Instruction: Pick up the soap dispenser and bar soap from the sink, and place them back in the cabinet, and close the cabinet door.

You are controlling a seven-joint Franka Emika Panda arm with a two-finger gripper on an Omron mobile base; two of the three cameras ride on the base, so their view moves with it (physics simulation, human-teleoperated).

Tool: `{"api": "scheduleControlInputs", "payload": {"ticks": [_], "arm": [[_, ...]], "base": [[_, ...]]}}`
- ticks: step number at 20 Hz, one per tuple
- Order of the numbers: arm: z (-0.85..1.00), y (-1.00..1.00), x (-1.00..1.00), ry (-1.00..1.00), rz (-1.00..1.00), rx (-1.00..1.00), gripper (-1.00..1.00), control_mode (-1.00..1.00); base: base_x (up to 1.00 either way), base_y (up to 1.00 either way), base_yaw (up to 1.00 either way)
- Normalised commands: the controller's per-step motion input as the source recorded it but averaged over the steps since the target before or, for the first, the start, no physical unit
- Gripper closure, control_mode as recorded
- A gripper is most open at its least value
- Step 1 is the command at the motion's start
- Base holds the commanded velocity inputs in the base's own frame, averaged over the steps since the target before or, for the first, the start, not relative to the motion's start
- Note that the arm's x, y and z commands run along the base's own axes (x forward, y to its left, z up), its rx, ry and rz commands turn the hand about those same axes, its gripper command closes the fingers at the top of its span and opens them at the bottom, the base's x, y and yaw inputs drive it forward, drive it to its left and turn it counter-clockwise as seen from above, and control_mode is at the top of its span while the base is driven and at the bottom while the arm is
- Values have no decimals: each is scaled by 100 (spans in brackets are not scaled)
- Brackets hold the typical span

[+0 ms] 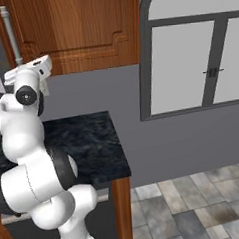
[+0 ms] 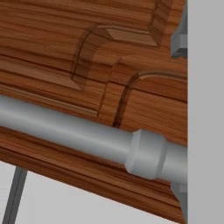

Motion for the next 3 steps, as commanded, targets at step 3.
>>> {"api": "scheduleControlInputs", "payload": {"ticks": [3], "arm": [[0,0,10,3,0,0,-100,-100]], "base": [[0,0,0]]}}
